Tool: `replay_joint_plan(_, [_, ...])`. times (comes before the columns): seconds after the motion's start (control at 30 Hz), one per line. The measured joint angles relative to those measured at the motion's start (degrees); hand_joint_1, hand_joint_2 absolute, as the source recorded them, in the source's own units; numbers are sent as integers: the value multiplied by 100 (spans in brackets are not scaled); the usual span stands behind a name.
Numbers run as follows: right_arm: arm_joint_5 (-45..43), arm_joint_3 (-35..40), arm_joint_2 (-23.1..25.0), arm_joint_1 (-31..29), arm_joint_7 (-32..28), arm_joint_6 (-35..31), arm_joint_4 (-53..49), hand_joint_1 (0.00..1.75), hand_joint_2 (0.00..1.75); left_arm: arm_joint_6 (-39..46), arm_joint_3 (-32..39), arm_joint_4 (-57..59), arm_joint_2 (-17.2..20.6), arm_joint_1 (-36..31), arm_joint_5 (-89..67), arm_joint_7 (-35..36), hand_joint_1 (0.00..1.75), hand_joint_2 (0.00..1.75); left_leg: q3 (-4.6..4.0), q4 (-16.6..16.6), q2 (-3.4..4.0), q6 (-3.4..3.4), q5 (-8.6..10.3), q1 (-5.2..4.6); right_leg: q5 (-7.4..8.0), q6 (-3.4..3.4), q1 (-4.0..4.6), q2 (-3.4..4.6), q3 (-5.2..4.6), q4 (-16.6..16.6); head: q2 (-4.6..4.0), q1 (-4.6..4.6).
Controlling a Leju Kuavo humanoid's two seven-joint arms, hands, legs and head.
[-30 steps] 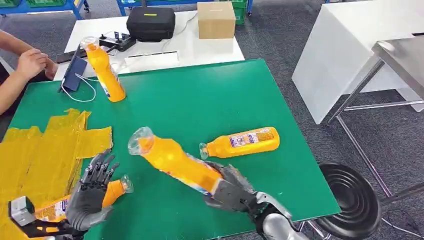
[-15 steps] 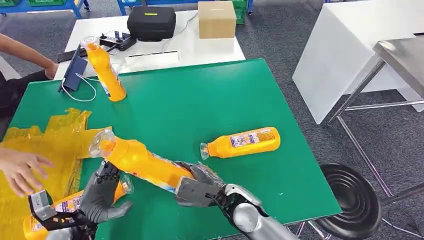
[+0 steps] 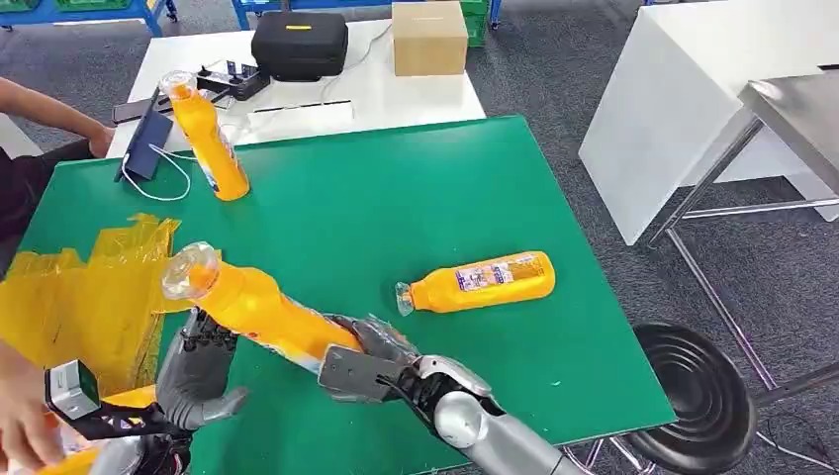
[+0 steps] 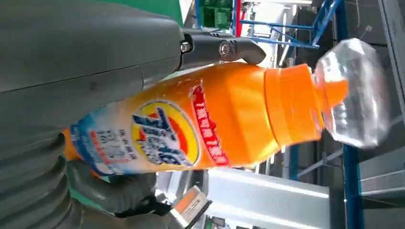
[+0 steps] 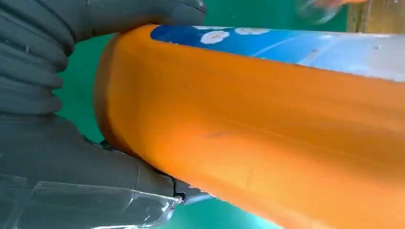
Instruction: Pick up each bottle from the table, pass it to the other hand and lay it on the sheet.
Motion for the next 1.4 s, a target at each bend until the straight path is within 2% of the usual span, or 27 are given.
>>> replay_joint_plan(0.43, [-4, 417, 426, -351, -46, 22, 612, 175, 175, 2, -129, 362, 11, -261, 59, 142, 0, 175, -14, 0, -5, 1, 4, -2, 0, 0, -1, -4, -14, 1, 0, 4])
replay_joint_plan(0.47, [-7, 437, 439, -371, -46, 22, 645, 175, 175, 11, -136, 385, 11, -278, 59, 142, 122, 175, -15, 0, -5, 1, 4, -2, 0, 0, -1, -4, -14, 1, 0, 2])
replay_joint_plan(0.5, [-11, 455, 452, -391, -48, 22, 671, 175, 175, 13, -138, 402, 13, -288, 59, 144, 175, 175, -15, 0, -5, 1, 4, -2, 0, 0, -1, -4, -15, 1, 0, 2])
replay_joint_plan(1.17, [-96, 496, 564, -477, -129, -61, 1055, 175, 175, -24, -140, 588, 13, -331, 153, 103, 175, 175, -16, 1, -4, 0, 4, -2, 0, 0, 0, -4, -17, 1, 2, 2])
replay_joint_plan(1.2, [-86, 496, 564, -477, -142, -87, 1068, 155, 175, -24, -140, 588, 13, -330, 153, 98, 175, 175, -16, 1, -4, 0, 4, -2, 0, 0, 0, -4, -17, 1, 0, 2])
replay_joint_plan(1.27, [35, 496, 555, -470, -149, -221, 1084, 0, 175, -2, -131, 588, 13, -328, 133, 65, 175, 175, -16, 1, -4, 0, 4, -2, 0, 0, 0, -4, -17, 1, 0, 2])
replay_joint_plan(1.4, [705, 402, 446, -226, 61, -773, 912, 0, 175, 380, -72, 466, -4, -252, -303, -59, 175, 175, -20, 1, -12, 0, 4, -3, 0, 0, -1, -13, -17, 1, 0, 4])
